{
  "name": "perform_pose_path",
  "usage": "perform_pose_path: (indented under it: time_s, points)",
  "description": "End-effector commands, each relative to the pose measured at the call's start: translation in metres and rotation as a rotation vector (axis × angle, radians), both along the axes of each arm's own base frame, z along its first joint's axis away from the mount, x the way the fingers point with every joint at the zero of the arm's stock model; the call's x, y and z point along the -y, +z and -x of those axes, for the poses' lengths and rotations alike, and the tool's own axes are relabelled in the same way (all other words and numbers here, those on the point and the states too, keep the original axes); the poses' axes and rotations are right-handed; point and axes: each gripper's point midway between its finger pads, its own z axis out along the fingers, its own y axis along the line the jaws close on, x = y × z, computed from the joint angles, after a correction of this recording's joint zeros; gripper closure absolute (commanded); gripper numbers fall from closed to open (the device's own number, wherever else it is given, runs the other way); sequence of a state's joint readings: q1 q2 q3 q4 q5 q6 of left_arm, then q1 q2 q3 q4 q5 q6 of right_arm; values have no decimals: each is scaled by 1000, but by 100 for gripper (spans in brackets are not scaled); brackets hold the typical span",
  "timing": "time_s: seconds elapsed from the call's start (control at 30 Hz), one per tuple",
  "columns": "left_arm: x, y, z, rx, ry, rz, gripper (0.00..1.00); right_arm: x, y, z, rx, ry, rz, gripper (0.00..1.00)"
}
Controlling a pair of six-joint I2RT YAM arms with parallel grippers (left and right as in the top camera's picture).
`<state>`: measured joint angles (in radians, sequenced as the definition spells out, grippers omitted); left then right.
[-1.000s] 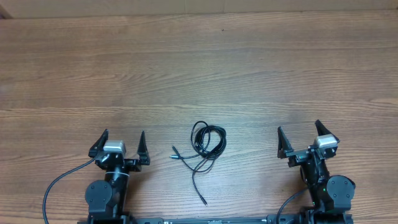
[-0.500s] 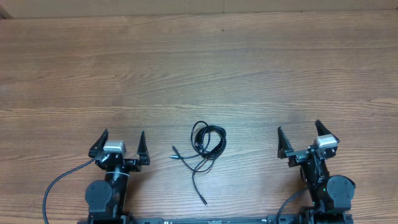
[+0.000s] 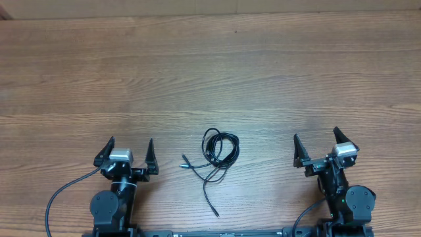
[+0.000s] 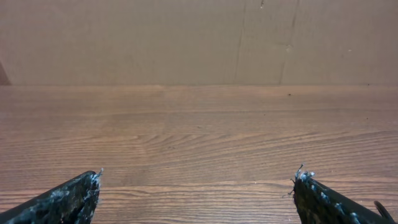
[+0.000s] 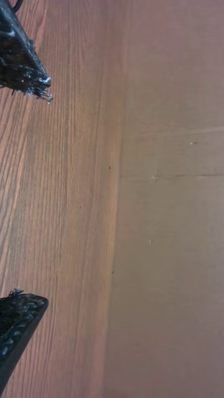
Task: Untangle cables
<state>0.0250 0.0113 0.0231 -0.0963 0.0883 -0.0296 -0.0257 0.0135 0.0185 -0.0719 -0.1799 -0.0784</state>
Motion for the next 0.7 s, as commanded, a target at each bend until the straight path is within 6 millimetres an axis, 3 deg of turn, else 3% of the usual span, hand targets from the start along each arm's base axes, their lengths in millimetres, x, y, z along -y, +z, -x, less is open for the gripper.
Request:
perform_pose_path:
  time_s: [0.0,0.33,0.5,0.67]
  points:
    - [-1,-2,0,2,9,-8,0,0,-2,0,3,0,-6,0]
    - [-1,-2,0,2,9,-8,0,0,-2,0,3,0,-6,0]
    - [-11,-3,0,-5,66,-8,0,0,-2,0,3,0,-6,0]
    - [-10,7,-1,37,61,13,1,0,-2,0,3,0,-6,0]
